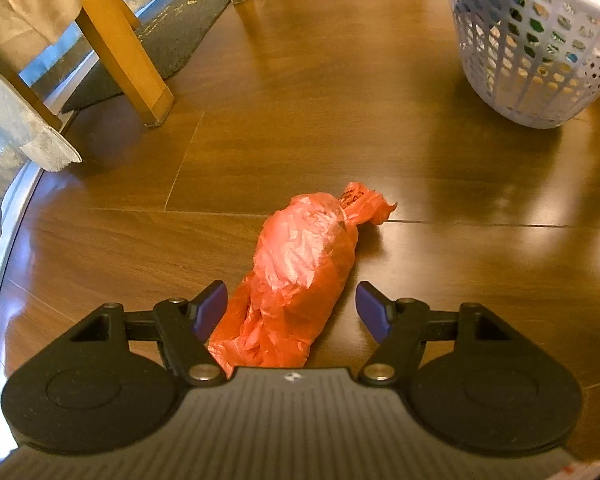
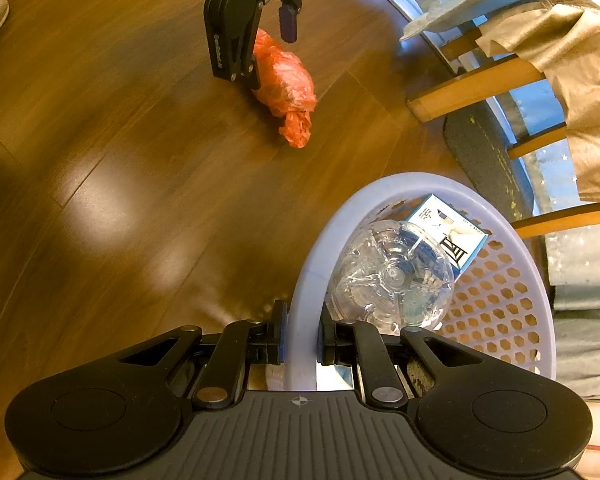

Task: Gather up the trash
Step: 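Close the left tool on the orange plastic bag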

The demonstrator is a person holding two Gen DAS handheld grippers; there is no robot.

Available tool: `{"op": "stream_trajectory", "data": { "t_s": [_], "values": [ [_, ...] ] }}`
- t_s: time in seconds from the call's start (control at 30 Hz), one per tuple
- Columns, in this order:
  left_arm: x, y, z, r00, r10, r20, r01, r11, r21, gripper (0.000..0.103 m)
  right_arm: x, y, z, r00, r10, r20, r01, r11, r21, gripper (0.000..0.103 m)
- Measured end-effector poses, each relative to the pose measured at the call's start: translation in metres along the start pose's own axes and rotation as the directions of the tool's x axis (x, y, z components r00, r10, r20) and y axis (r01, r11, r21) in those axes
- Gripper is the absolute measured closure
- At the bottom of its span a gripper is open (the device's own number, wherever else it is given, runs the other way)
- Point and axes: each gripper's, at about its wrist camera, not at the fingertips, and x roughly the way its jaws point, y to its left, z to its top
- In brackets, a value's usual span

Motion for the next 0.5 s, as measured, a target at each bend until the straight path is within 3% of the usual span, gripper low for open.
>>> {"op": "stream_trajectory", "data": {
  "t_s": [0.27, 0.37, 0.5],
  "values": [
    [0.010, -0.005, -0.002, 0.999, 0.014, -0.031, -0.014, 1.000, 0.009, 0.075, 0.001, 0.000, 0.002, 1.000, 0.001, 0.001, -0.001, 1.000, -0.001, 0.093],
    [0.007, -0.005, -0.003, 0.999, 0.017, -0.033, -0.017, 1.000, -0.002, 0.086, 0.001, 0.000, 0.002, 1.000, 0.002, 0.001, -0.002, 1.000, 0.002, 0.093],
    [0.001, -0.006, -0.004, 0.999, 0.013, -0.035, -0.014, 1.000, -0.017, 0.093, 0.000, 0.001, 0.002, 1.000, 0.002, 0.002, -0.002, 1.000, 0.004, 0.093]
  ]
}}
